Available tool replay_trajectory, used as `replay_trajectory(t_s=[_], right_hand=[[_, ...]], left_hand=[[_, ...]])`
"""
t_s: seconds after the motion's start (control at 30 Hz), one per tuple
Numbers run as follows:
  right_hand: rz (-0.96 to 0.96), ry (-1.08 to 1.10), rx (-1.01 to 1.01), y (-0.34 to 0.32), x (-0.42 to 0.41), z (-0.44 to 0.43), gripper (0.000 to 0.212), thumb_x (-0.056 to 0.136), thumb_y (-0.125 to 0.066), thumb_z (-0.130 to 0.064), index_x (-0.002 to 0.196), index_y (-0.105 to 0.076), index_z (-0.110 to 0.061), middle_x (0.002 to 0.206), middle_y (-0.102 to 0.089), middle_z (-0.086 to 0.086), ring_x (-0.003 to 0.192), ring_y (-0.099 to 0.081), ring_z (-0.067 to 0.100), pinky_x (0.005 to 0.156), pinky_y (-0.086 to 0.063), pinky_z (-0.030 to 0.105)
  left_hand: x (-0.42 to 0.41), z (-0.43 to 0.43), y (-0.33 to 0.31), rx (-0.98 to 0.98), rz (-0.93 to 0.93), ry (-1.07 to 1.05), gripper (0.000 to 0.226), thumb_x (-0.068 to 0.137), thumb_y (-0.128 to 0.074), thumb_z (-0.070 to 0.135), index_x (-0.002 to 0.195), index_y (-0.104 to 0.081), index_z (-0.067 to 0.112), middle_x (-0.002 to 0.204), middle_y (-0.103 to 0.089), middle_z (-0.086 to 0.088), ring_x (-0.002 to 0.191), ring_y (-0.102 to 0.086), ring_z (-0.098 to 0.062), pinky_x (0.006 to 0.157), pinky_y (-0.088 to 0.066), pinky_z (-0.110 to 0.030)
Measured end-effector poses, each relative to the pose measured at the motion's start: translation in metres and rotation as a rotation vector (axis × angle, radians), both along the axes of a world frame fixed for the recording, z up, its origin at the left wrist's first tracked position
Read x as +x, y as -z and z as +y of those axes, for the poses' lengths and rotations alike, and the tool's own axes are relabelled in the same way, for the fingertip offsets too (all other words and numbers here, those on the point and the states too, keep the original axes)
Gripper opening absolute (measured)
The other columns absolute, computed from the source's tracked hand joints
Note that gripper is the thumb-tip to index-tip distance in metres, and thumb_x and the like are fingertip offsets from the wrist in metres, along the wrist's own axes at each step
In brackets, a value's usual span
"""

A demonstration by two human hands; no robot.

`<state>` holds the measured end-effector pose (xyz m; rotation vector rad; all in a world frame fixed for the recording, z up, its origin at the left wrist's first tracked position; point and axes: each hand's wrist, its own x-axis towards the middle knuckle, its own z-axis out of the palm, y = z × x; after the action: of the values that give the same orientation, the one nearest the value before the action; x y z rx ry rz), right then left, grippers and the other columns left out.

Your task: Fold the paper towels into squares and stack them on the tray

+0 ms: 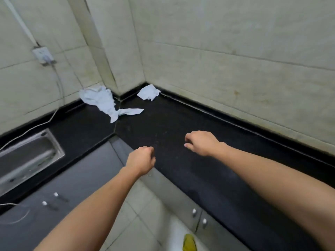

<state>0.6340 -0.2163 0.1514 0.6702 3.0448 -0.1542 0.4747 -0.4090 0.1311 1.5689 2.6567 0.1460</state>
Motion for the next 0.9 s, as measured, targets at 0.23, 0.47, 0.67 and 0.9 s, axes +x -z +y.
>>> replay_trajectory(t_s=[0.23, 0.47, 0.67, 0.9], right_hand=[[-0.004, -0.102, -0.049, 0.028, -0.152, 0.015, 0.029, 0.096, -0.048, -0.043, 0.113, -0.057, -0.023, 0.112, -0.063, 0.003, 0.103, -0.059, 0.026, 0.076, -0.045, 0.036], [-0.055, -0.121, -0.136, 0.043, -0.282, 0.048, 0.027, 0.095, -0.049, -0.042, 0.113, -0.057, -0.023, 0.112, -0.063, 0.003, 0.103, -0.059, 0.026, 0.08, -0.05, 0.038], [-0.137, -0.138, -0.172, 0.054, -0.372, 0.064, 0.026, 0.094, -0.05, -0.041, 0.112, -0.057, -0.023, 0.109, -0.063, 0.001, 0.1, -0.059, 0.024, 0.077, -0.048, 0.036], [-0.166, -0.016, -0.23, 0.092, -0.465, 0.076, 0.023, 0.092, -0.052, -0.041, 0.107, -0.058, -0.025, 0.105, -0.065, 0.0, 0.096, -0.059, 0.022, 0.077, -0.049, 0.035]], left_hand=[[-0.127, -0.005, 0.006, -0.042, 0.003, -0.139, 0.025, 0.09, -0.05, 0.028, 0.108, -0.06, 0.015, 0.111, -0.063, -0.009, 0.105, -0.058, -0.03, 0.08, -0.049, -0.039], [-0.249, 0.016, 0.001, -0.067, -0.038, -0.25, 0.021, 0.089, -0.049, 0.029, 0.103, -0.06, 0.019, 0.11, -0.063, -0.005, 0.104, -0.058, -0.026, 0.08, -0.047, -0.035], [-0.329, 0.017, 0.015, -0.12, -0.09, -0.292, 0.02, 0.088, -0.05, 0.03, 0.103, -0.059, 0.02, 0.109, -0.064, -0.004, 0.104, -0.058, -0.026, 0.077, -0.045, -0.035], [-0.439, 0.022, 0.049, -0.114, -0.216, -0.294, 0.017, 0.088, -0.052, 0.031, 0.099, -0.061, 0.02, 0.103, -0.066, 0.0, 0.095, -0.06, -0.022, 0.078, -0.05, -0.033]])
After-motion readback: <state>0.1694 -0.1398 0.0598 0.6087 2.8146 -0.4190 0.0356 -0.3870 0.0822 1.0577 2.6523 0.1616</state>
